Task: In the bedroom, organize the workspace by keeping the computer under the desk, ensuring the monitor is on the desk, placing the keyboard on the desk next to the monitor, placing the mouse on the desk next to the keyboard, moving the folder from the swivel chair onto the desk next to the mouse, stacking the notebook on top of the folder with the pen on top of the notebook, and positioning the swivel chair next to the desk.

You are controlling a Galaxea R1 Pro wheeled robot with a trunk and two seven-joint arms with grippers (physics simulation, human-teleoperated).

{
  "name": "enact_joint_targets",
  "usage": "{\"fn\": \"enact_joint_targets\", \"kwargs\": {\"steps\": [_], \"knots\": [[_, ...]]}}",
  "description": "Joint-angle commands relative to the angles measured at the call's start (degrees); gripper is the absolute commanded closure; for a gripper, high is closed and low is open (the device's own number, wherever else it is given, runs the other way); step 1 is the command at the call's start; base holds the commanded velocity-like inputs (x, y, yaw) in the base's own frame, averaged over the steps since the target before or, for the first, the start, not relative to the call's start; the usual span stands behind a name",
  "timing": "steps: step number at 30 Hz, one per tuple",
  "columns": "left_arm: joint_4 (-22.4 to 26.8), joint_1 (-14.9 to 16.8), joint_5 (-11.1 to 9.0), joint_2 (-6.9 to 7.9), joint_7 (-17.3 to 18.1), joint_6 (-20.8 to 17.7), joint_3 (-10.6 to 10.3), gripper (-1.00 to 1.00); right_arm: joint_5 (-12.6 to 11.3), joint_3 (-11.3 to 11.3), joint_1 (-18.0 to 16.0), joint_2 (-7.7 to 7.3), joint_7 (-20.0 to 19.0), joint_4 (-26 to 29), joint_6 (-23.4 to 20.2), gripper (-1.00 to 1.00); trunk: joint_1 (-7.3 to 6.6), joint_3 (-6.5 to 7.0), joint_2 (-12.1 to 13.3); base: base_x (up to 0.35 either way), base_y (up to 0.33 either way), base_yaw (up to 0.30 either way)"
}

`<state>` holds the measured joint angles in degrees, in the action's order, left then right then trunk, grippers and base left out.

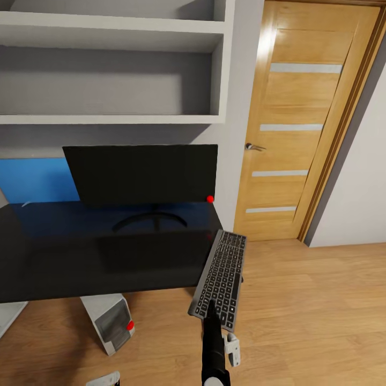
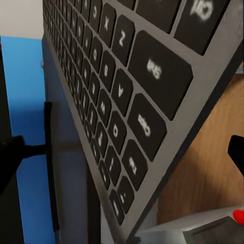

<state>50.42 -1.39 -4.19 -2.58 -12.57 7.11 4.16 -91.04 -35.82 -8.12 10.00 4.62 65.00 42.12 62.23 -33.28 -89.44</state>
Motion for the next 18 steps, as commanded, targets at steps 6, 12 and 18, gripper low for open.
{"fn": "enact_joint_targets", "kwargs": {"steps": [6, 12, 18], "knots": [[0.1, 0.0, -0.5, -0.05, 0.0, 0.2, 0.0, -1.00, 0.3, 1.8, -0.1, 0.00, 0.5, 0.0, 0.3, -1.00, 0.67, -0.59, -1.2, 0.000, 0.000, 0.000], [0.0, 0.0, -0.5, 0.00, 0.0, 0.2, 0.0, -1.00, 0.2, 4.4, -0.1, 0.00, 0.4, 0.0, 0.3, -1.00, 0.67, -0.59, -1.2, 0.000, 0.000, 0.000], [0.0, 0.0, -0.5, 0.02, 0.0, 0.2, 0.0, -1.00, 0.2, 6.3, -0.1, 0.00, 0.4, 0.0, 0.3, -1.00, 0.67, -0.59, -1.2, 0.000, 0.000, 0.000]]}}
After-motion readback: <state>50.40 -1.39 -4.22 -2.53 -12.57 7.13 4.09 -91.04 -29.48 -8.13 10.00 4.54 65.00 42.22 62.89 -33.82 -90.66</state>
